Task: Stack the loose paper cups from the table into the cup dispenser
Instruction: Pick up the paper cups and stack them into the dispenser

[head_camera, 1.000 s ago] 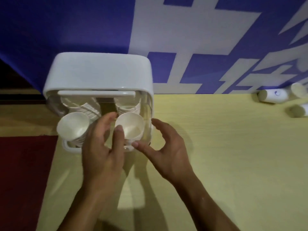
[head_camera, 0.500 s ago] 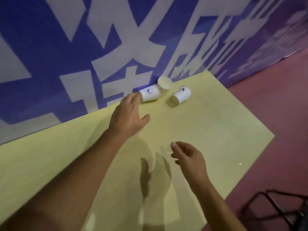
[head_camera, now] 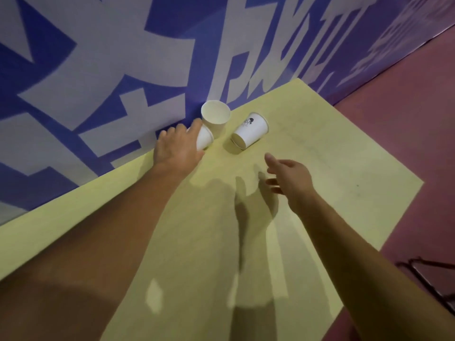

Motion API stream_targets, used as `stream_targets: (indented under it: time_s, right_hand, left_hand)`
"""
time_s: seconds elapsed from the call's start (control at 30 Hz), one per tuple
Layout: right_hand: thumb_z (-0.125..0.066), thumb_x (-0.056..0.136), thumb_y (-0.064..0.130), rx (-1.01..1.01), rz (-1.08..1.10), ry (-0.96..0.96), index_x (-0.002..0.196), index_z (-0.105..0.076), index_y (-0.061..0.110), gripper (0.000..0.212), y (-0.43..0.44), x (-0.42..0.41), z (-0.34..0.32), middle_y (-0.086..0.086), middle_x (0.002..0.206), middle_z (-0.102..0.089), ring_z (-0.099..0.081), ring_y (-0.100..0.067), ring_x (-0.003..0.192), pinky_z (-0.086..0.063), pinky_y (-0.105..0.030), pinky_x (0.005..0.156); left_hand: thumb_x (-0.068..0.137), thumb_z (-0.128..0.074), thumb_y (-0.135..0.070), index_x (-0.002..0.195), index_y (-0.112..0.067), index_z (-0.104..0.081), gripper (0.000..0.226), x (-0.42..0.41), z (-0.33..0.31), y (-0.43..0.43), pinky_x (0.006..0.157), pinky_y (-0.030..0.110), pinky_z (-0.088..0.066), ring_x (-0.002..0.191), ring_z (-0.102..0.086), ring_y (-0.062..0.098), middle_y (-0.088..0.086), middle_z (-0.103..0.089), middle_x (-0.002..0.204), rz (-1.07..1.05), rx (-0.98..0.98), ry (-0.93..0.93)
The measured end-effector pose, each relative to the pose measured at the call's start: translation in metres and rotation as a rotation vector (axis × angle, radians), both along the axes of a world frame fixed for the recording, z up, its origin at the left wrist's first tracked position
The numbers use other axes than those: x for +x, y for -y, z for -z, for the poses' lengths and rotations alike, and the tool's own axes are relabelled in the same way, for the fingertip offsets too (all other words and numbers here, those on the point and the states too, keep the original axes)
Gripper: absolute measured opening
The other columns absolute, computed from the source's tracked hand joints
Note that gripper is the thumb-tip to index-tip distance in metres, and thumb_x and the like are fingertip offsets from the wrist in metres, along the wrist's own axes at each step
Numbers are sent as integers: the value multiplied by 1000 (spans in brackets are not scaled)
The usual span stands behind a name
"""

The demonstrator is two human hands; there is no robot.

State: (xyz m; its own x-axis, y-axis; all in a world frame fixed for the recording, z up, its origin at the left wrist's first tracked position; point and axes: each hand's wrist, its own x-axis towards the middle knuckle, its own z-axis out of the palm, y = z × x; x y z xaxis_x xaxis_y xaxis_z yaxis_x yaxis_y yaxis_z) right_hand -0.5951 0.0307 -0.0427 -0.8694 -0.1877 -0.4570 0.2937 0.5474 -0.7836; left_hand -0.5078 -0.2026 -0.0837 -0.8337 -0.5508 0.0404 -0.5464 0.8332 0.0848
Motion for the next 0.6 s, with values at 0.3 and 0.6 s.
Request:
stream_targets:
  time_s: [0.3, 0.6]
  right_hand:
    - [-68, 79, 76, 56, 78, 217, 123, -59, 17, 74, 111, -75, 2, -11, 118, -65, -64, -33, 107, -51, -51, 104]
    - [-86, 70, 52, 71, 69, -99, 96, -72, 13, 49, 93, -14, -18, -12, 103, -75, -73, -23, 85, -64, -42, 78]
  left_hand:
    - [86, -80, -34, 131, -46, -34, 65, 158, -55, -43, 58, 42, -62, 89, -68, 20, 3, -63, 117, -285, 914, -581]
    - [74, -80, -41, 119, -48, -40, 61, 274, -66, -48, 56, 25, -56, 82, -64, 3, -23, -58, 107, -360, 1018, -764]
